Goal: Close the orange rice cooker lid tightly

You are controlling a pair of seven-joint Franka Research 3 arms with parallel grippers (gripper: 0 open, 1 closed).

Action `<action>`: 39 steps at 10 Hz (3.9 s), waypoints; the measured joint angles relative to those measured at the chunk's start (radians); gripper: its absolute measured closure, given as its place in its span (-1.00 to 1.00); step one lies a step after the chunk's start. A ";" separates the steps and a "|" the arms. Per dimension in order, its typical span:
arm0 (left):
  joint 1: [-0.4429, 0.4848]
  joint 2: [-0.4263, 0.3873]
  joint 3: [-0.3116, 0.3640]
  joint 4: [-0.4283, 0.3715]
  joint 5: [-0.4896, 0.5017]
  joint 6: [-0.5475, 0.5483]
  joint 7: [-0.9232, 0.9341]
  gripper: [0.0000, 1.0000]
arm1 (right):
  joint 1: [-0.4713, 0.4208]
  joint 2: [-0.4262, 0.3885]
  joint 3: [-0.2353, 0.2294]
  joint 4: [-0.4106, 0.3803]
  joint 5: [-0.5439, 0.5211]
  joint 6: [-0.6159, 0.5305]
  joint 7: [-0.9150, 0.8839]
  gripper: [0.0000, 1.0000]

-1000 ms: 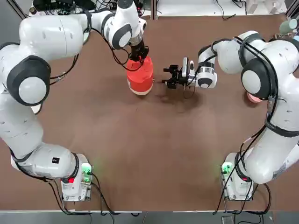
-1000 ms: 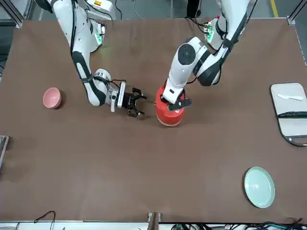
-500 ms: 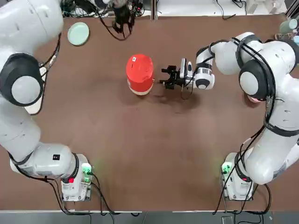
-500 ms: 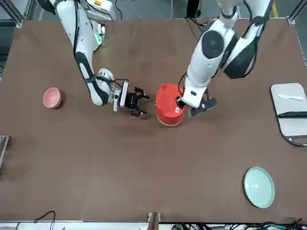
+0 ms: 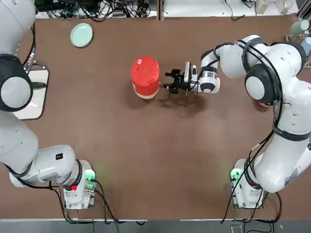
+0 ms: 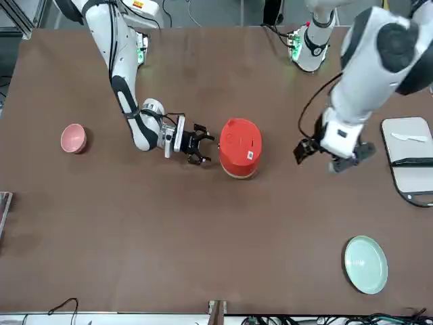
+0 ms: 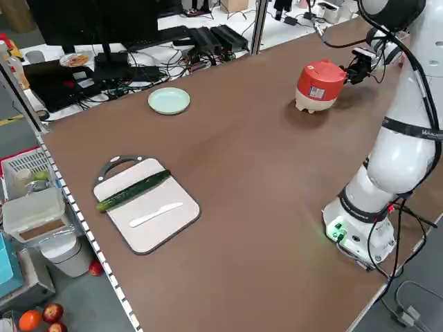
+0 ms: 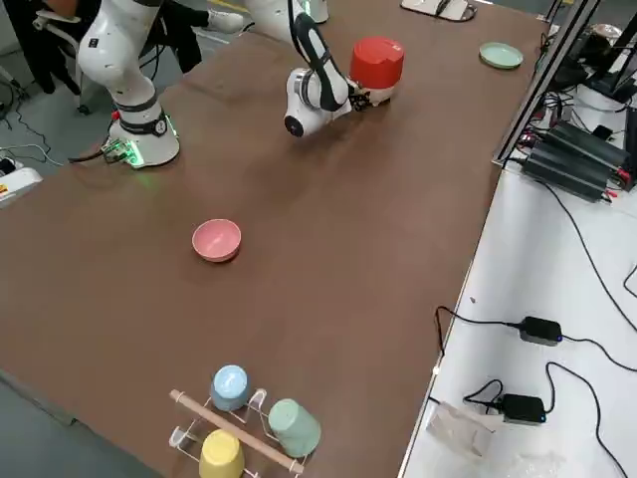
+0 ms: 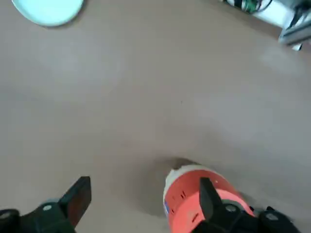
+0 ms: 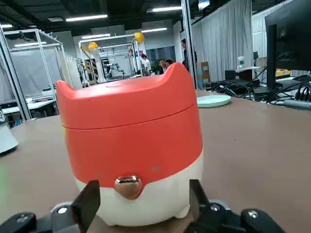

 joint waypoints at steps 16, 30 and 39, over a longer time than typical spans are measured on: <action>-0.175 -0.124 0.442 -0.005 -0.096 -0.151 0.681 -1.00 | 0.016 0.029 0.010 0.042 0.069 0.027 -0.007 -0.44; -0.158 -0.133 0.451 -0.005 -0.096 -0.157 0.682 -1.00 | 0.012 0.035 0.010 0.051 0.069 0.047 -0.008 0.26; -0.156 -0.139 0.451 -0.005 -0.096 -0.157 0.681 -1.00 | -0.074 -0.004 0.012 0.058 0.040 0.092 0.000 -1.00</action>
